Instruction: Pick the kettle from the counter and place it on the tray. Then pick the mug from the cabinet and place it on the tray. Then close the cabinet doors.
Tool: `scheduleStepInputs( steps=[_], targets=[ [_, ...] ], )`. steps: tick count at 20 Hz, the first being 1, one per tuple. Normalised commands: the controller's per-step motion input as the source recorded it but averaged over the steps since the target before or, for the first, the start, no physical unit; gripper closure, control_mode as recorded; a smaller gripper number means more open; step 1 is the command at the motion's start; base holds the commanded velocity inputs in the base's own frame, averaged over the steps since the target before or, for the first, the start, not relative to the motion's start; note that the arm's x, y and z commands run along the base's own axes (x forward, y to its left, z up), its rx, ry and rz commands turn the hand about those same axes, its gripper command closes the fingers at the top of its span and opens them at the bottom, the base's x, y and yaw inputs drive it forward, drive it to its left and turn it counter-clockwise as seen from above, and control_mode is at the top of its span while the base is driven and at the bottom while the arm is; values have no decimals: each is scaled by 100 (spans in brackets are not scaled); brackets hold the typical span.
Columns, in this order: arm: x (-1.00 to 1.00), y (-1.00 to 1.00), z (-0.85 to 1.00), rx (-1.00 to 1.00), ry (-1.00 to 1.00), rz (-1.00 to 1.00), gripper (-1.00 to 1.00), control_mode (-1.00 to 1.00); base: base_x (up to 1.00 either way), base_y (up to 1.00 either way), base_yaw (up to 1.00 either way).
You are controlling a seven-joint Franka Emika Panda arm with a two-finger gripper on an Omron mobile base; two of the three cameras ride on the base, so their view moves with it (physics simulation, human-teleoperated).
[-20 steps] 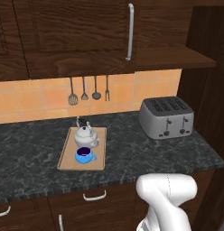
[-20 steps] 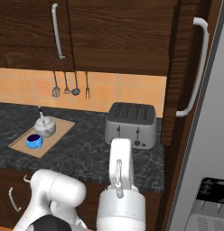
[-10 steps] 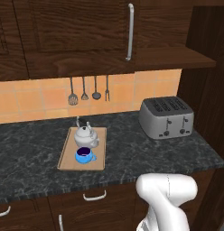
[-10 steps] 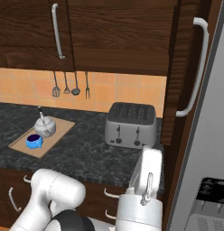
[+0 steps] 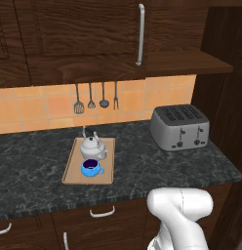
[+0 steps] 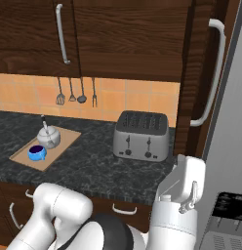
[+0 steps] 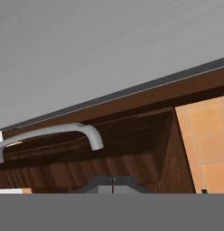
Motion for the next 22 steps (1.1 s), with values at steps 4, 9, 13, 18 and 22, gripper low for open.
scheduleStepInputs(
  steps=[4,9,13,18,22],
  targets=[
    [51,-36,-17,7,1,2,100,-100,0,0,0],
    [33,-43,-21,2,3,6,100,-100,0,0,0],
    [16,-27,-19,0,0,9,100,-100,0,0,0],
    [32,-32,-24,2,1,11,100,-100,0,0,0],
    [62,-1,-3,6,0,12,100,-100,0,0,0]
  ],
)
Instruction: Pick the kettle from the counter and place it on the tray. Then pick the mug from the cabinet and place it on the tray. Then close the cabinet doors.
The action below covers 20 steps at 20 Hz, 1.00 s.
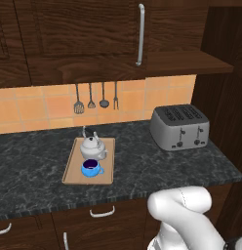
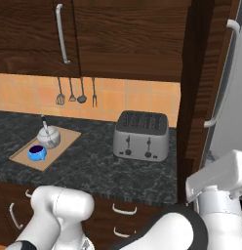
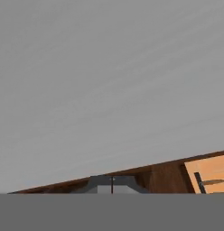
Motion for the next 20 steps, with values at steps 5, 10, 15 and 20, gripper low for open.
scheduleStepInputs(
  steps=[5,10,15,20],
  targets=[
    [55,15,14,4,0,13,100,-100,0,0,0],
    [13,30,28,1,-2,9,100,-100,0,0,0],
    [-2,66,29,0,-7,3,100,-100,0,0,0],
    [0,90,25,0,-6,0,100,-100,0,0,0]
  ],
)
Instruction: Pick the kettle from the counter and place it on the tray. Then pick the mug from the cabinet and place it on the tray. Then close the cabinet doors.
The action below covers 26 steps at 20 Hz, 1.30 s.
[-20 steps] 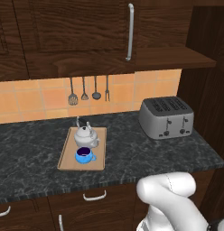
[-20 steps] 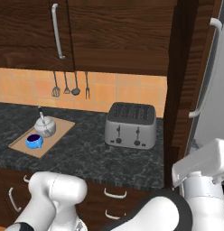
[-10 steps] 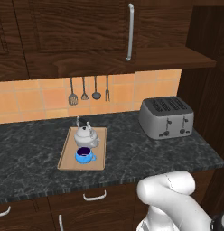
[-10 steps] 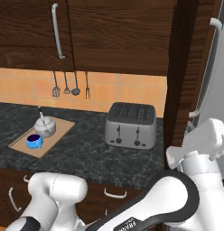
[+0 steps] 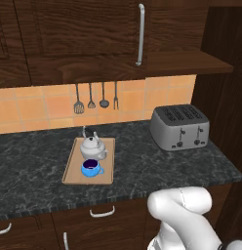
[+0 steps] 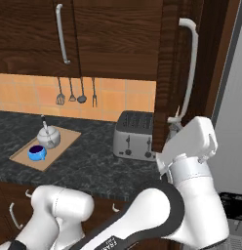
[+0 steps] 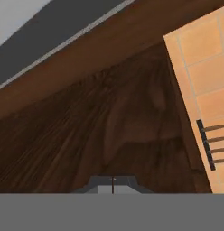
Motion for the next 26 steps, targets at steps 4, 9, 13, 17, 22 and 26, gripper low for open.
scheduleStepInputs(
  steps=[4,9,13,17,22,26],
  targets=[
    [0,99,12,0,0,0,100,-100,0,0,0],
    [10,77,20,-1,5,-3,100,-100,0,0,0],
    [52,40,40,0,14,0,100,-100,0,0,0],
    [47,55,33,0,10,0,100,-100,0,0,0],
    [23,74,27,0,3,0,100,-100,0,0,0],
    [57,59,11,-3,22,-2,100,-100,0,0,0]
  ],
)
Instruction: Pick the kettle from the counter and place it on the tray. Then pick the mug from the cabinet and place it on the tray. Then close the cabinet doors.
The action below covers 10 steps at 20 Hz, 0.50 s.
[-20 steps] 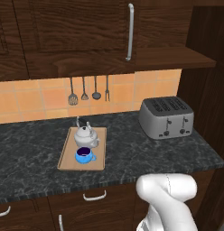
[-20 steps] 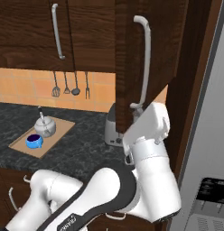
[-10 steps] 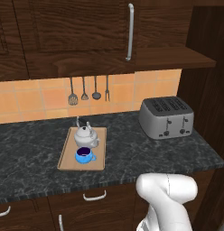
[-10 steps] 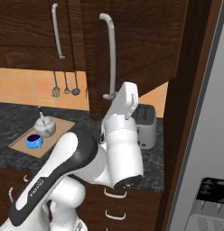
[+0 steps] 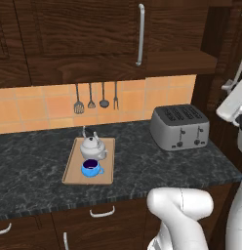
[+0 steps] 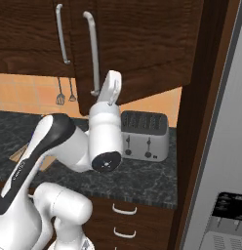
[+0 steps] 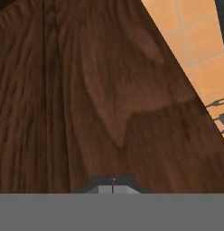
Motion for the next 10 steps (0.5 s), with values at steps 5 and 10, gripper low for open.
scheduleStepInputs(
  steps=[5,10],
  targets=[
    [67,45,16,-2,22,-1,100,-100,0,0,0],
    [73,20,11,0,9,0,100,-100,0,0,0]
  ],
)
